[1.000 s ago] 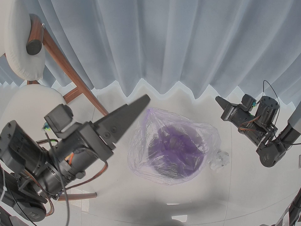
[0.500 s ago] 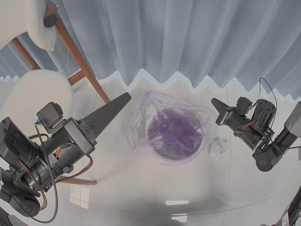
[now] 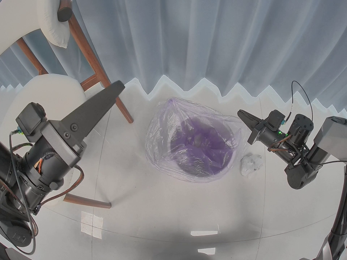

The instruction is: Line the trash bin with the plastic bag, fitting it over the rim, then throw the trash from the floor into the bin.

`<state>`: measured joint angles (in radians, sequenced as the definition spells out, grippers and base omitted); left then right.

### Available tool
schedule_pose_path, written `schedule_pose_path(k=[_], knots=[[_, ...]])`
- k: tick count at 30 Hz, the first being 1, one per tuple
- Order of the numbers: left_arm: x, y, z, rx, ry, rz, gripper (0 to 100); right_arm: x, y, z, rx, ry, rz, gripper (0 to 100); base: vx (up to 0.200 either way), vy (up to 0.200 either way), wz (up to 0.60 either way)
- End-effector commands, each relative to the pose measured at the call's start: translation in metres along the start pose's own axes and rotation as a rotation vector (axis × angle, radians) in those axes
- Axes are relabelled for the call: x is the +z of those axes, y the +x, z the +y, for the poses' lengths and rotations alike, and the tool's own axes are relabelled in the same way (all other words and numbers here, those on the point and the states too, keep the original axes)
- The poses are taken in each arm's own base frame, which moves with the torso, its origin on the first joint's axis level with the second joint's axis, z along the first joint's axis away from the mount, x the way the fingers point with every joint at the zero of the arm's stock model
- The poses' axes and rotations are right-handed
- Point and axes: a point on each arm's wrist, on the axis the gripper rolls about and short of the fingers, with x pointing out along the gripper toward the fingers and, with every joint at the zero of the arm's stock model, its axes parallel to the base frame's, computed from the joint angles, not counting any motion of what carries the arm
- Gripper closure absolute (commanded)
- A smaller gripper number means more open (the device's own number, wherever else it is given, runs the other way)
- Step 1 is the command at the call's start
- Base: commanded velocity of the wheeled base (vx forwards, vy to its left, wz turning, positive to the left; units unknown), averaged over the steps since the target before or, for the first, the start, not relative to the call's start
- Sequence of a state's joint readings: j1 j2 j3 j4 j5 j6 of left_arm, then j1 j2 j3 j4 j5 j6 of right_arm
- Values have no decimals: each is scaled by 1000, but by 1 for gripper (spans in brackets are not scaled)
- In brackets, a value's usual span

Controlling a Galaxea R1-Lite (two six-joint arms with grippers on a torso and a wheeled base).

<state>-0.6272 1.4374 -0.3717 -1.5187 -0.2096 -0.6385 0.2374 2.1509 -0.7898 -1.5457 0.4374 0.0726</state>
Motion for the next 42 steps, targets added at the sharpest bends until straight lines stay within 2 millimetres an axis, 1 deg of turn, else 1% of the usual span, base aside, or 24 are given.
schedule_pose_path(k=[1,3,6,8,9,11,17,19,21,24,26,27,28,31,35,36,37,42], knots=[[14,-5,-8,-7,54,-37,0,-17,-5,-23,3,-53,26,100,0,0,0],[14,-7,-8,2,68,-24,0,-17,-10,-21,9,-148,38,100,0,0,0],[15,-7,-8,1,68,-26,0,-8,-18,-17,4,-159,36,100,0,0,0],[15,-7,-8,2,69,-26,0,-8,-24,-15,1,-146,52,100,0,0,0],[15,-7,-8,2,69,-26,0,-10,-25,-15,1,-142,61,0,0,0,0],[14,-7,-8,2,68,-24,0,-13,-25,-14,4,-138,68,0,0,0,0],[14,-7,-7,7,67,-20,0,-8,-20,-13,15,-157,44,0,0,0,0],[12,-7,-7,12,64,-10,0,-11,-19,-11,26,-158,50,0,0,0,0],[12,-7,-6,18,62,-2,0,-18,-15,-8,38,-153,61,0,0,0,0],[11,-7,-5,23,60,5,0,-31,-6,-13,40,-157,68,0,0,0,0],[11,-7,-5,23,60,5,0,-31,-6,-13,40,-157,68,0,0,0,0],[10,-7,-5,24,60,6,0,-40,4,-21,37,-164,56,0,0,0,0],[10,-7,-5,24,60,6,0,-42,8,-23,37,-168,50,0,0,0,0],[9,-7,-4,27,58,11,0,-47,16,-27,44,-172,38,0,0,0,0],[7,-8,-3,34,56,21,0,-51,31,-33,55,-189,4,0,0,0,0],[7,-8,-3,34,56,21,0,-51,31,-34,55,-190,3,100,0,0,0],[6,-9,-2,35,55,24,0,-54,36,-36,55,-191,4,100,0,0,0],[6,-9,-2,37,54,26,0,-53,39,-38,75,-174,16,100,0,0,0]])
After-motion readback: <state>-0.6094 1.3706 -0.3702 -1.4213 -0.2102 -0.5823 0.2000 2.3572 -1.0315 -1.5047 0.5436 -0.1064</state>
